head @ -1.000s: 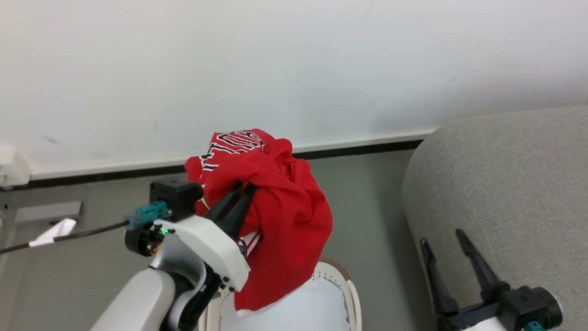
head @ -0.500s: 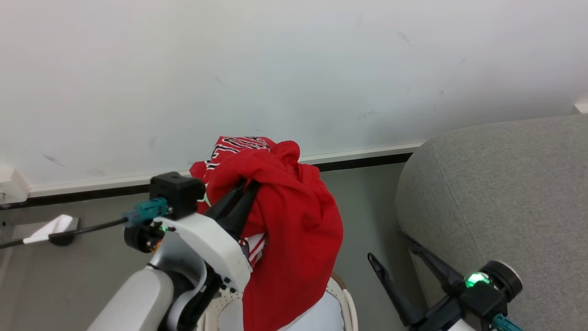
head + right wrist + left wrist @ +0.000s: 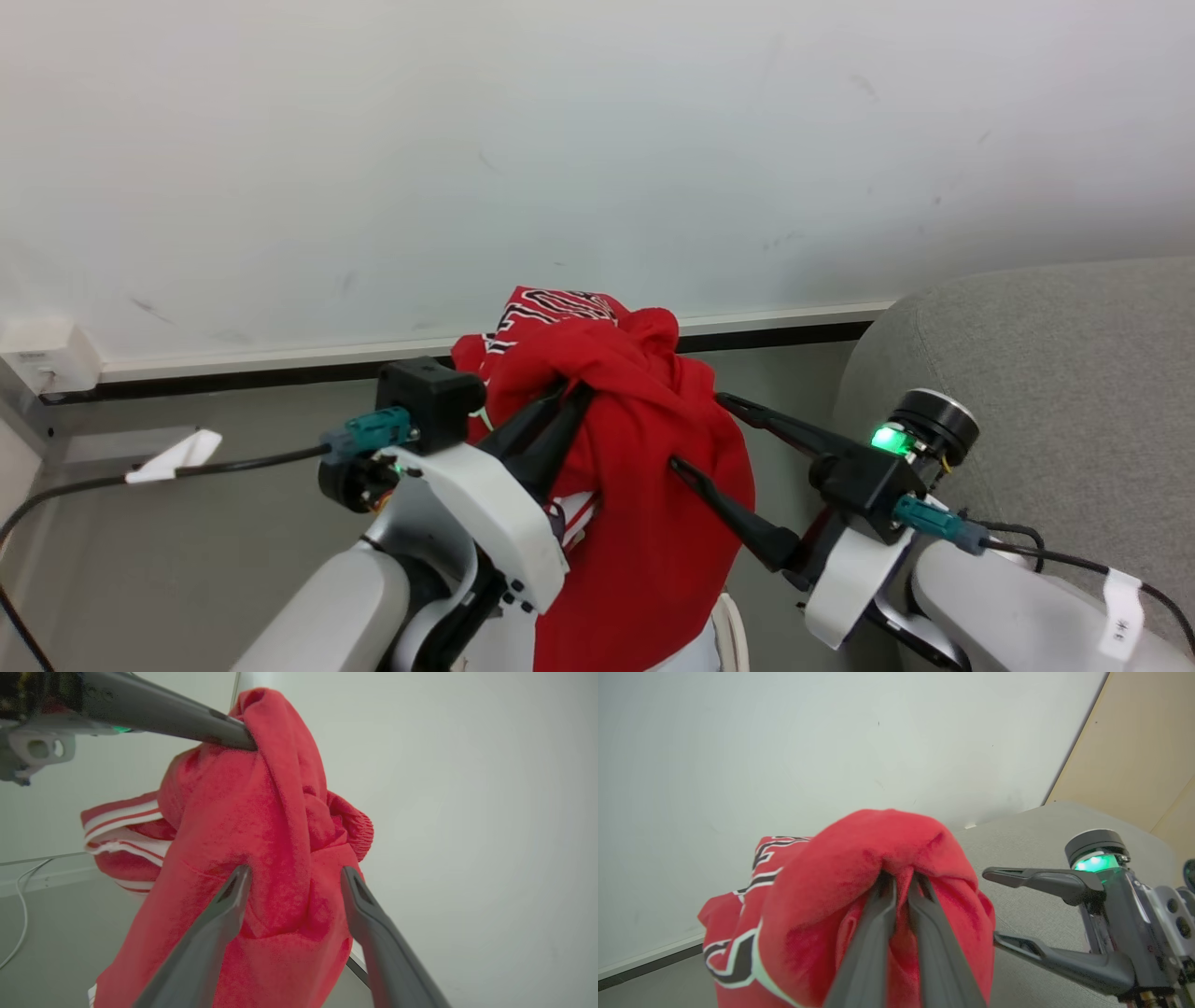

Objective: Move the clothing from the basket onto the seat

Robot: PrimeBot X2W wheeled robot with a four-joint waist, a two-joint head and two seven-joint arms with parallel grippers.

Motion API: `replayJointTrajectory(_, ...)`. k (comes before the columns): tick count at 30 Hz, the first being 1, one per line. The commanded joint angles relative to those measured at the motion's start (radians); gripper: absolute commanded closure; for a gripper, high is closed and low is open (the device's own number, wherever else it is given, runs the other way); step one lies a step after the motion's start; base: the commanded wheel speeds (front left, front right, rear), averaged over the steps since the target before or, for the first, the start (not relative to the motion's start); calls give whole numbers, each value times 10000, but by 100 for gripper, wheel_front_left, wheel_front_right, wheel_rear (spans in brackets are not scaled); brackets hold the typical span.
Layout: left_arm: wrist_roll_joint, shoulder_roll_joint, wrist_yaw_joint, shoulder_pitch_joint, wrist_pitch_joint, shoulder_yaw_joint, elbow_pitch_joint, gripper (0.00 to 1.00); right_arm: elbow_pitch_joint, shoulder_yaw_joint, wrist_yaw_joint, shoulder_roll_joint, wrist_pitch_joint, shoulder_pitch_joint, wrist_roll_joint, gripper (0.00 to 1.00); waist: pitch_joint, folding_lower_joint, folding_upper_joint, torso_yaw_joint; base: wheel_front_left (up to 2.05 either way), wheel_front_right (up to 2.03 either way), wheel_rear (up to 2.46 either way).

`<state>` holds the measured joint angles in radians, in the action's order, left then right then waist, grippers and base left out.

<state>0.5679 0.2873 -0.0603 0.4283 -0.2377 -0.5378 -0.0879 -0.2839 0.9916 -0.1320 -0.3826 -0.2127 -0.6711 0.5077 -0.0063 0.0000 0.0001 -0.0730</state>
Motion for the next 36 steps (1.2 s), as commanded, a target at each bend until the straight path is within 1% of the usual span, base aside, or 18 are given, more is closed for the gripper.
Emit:
replayJointTrajectory(1,-20,-86,75,117,-14,-59,37,100,-268,295,25,131,-62,-335,291,0,-9,0,-1,57,0,0,0)
replayJointTrajectory(3,13,-168,109,202,-8,-133,115,100,-728,949,23,311,-94,-805,411,0,-24,0,-1,114,0,0,0)
replayJointTrajectory(7,90,-376,196,311,40,-288,313,100,-1686,2128,25,855,-148,-1507,1216,0,-68,0,-1,173,0,0,0)
replayJointTrajectory(10,108,-475,235,413,68,-355,437,100,-2399,2588,25,1334,-271,-1764,1751,0,-107,0,-1,214,0,0,0)
replayJointTrajectory(11,138,-503,244,434,77,-369,480,100,-2616,2643,23,1473,-320,-1889,1835,42,-121,0,-1,233,0,0,0)
replayJointTrajectory(12,148,-525,263,451,86,-377,531,100,-2794,2674,25,1598,-403,-1971,2007,100,-133,0,-1,252,0,0,0)
replayJointTrajectory(16,179,-513,200,420,43,-376,732,100,-3095,2740,25,1912,-535,-2011,2655,100,-164,0,-1,323,0,0,0)
replayJointTrajectory(18,191,-453,165,353,-22,-390,810,100,-2879,2434,25,1945,-553,-2065,2792,100,-154,0,-1,342,0,0,0)
replayJointTrajectory(23,265,-352,141,150,-1,-392,938,100,-2454,1971,25,1674,-552,-1773,2825,100,-132,0,-1,370,0,0,0)
replayJointTrajectory(30,148,-288,-82,108,83,-316,1088,100,-2058,1418,25,1490,-544,-1563,2759,100,-102,0,-1,307,0,0,0)
replayJointTrajectory(32,93,-262,-127,103,108,-310,1130,75,-2001,1376,25,1433,-544,-1515,2747,100,-101,0,-1,294,0,0,0)
replayJointTrajectory(34,55,-242,-174,95,130,-321,1146,59,-1958,1348,25,1395,-544,-1498,2753,100,-99,0,-1,293,0,0,0)
replayJointTrajectory(36,-6,-222,-212,98,169,-330,1140,0,-1919,1335,25,1379,-545,-1483,2771,100,-105,0,-1,297,0,0,0)
